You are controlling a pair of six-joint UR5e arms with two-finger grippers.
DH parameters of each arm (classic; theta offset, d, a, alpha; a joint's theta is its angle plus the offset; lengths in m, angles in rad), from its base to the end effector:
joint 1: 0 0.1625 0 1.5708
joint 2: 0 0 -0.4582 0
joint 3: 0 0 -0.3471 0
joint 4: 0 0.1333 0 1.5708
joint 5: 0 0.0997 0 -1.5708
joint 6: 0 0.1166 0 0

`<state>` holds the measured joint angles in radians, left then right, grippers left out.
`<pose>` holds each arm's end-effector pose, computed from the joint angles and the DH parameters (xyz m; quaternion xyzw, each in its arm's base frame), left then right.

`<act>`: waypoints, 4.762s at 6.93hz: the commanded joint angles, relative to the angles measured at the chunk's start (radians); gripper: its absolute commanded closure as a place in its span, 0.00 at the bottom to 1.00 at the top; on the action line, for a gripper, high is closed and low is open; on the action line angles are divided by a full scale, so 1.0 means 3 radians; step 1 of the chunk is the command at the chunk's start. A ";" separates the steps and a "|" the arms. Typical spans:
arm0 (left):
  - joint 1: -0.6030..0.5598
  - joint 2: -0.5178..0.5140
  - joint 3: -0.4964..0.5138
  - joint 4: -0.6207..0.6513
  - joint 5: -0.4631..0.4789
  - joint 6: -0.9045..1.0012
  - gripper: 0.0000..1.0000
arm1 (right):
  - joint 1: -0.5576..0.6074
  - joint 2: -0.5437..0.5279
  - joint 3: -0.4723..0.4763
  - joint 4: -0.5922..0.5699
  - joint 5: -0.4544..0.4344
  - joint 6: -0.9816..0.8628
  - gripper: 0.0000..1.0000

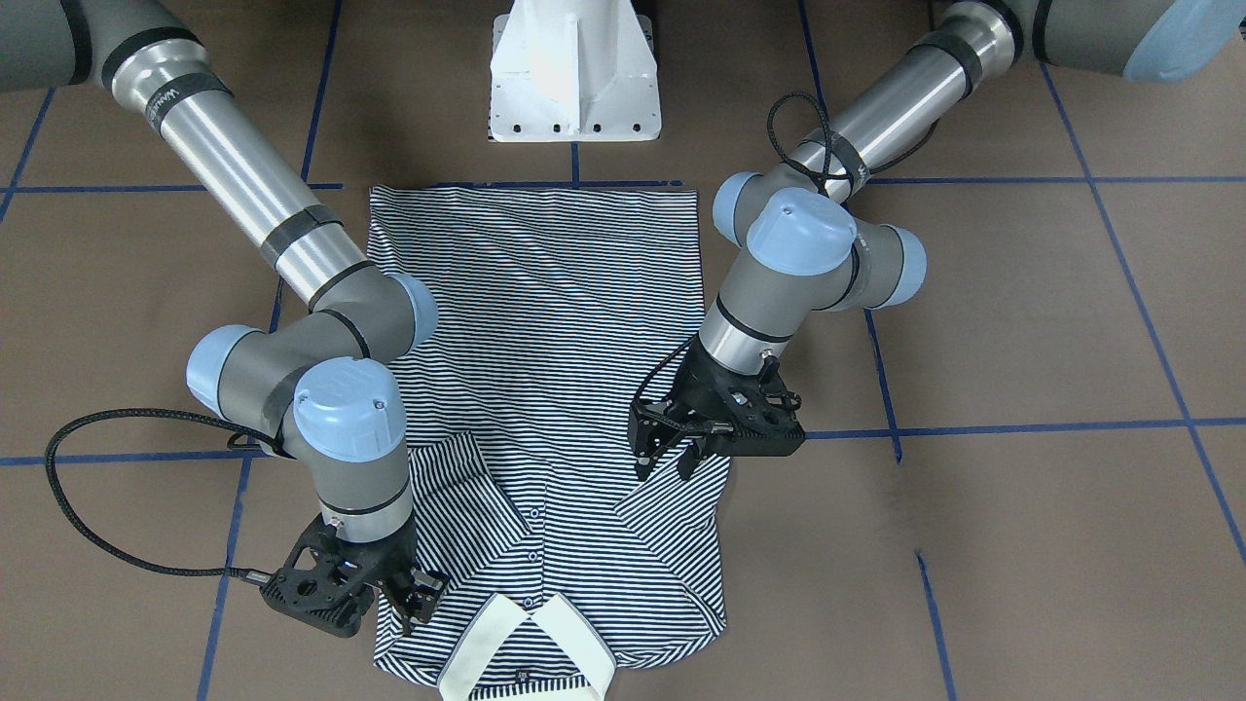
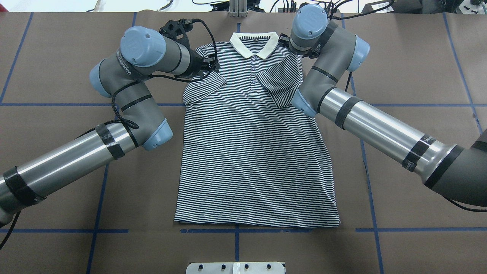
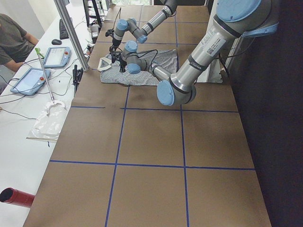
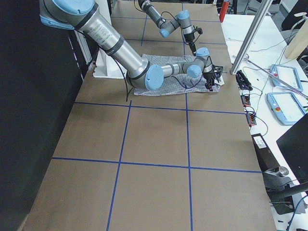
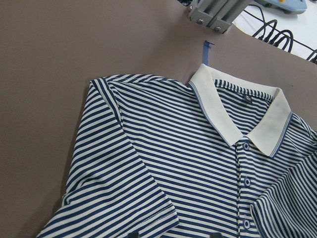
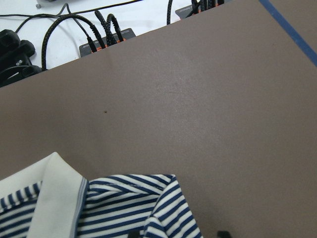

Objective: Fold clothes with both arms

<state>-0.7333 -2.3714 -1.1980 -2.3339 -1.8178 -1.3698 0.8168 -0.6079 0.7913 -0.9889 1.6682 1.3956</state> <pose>0.5143 -0.6044 0.2869 0.1596 0.5429 -0.1494 0.8108 -0.5064 -0.7175 0.3755 0.1378 -0.3495 0.2749 0.8850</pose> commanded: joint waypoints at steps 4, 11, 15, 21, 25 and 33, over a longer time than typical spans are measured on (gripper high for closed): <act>0.0005 0.0040 -0.0005 -0.0038 0.0000 -0.0025 0.43 | 0.0100 -0.0059 -0.0004 0.0019 0.0171 -0.0520 1.00; 0.0010 0.0040 -0.0005 -0.0023 0.0010 -0.0031 0.42 | 0.0202 -0.0223 0.0006 0.0182 0.0253 -0.0633 0.00; -0.0132 0.0188 -0.0311 0.0013 -0.0309 0.0015 0.43 | 0.0432 -0.1156 0.1463 0.0142 0.1033 -0.0615 0.00; -0.0199 0.0792 -0.1002 0.0023 -0.0435 0.0230 0.44 | -0.0960 -0.2855 0.4036 -0.0336 0.0241 0.1475 0.08; -0.0194 0.0787 -0.1013 0.0018 -0.0419 0.0225 0.41 | -0.1807 -0.2949 0.4223 -0.0971 -0.0534 0.2302 0.12; -0.0184 0.0772 -0.1023 0.0023 -0.0404 0.0215 0.39 | -0.2088 -0.3143 0.4291 -0.1168 -0.0299 0.2517 0.37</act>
<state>-0.7886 -2.1397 -1.5055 -2.3283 -1.9391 -1.3042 0.2011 -1.5411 2.0803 -1.3391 1.5742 2.1491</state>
